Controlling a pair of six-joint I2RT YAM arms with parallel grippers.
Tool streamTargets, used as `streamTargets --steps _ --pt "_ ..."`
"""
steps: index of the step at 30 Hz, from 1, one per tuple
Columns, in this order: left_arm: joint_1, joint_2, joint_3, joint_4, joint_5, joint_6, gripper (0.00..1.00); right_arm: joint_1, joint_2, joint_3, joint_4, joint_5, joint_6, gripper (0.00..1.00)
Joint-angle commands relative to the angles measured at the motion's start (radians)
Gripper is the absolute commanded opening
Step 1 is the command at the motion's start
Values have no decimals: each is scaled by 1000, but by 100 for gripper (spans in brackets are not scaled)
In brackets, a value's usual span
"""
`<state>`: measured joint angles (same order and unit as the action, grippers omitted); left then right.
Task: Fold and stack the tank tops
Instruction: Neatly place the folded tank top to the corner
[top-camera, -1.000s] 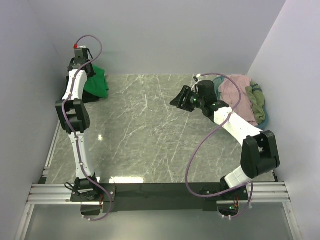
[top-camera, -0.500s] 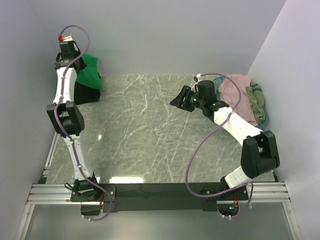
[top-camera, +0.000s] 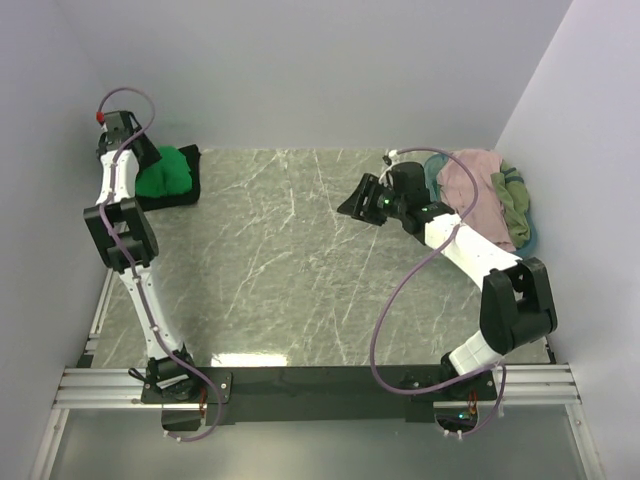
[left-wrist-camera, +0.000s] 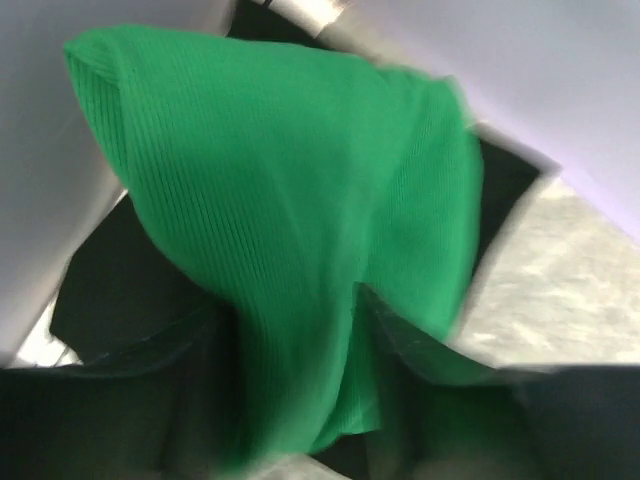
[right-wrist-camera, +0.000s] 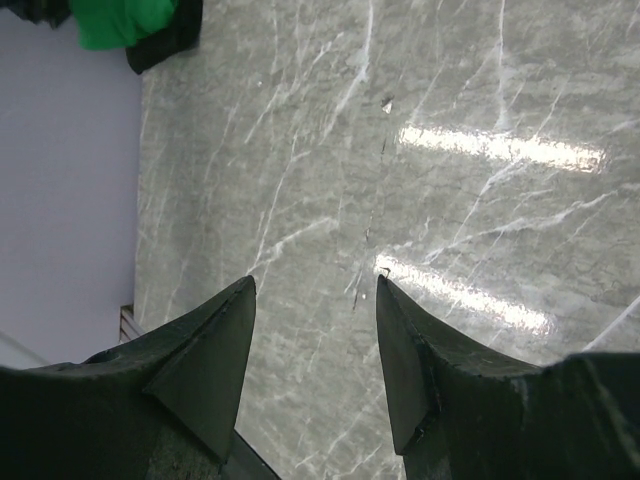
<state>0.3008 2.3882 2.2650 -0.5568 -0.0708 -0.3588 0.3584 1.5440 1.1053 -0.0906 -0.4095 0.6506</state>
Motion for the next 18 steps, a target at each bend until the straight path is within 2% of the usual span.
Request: streamTargets --steps 1,3,4,6,18 --pt "32 -38 -31 35 -81 -89 65 14 10 27 18 -2 -26 58" --pt "38 -73 -54 40 -127 -109 81 19 11 28 20 -3 -28 58" --pt "35 -87 -65 52 -162 -111 95 22 13 30 20 -3 -28 58" --pt "37 -139 -99 67 -188 -123 99 25 15 30 23 -5 -28 58" --pt "-18 -312 -77 26 -167 -152 99 39 -22 34 6 53 -40 59"
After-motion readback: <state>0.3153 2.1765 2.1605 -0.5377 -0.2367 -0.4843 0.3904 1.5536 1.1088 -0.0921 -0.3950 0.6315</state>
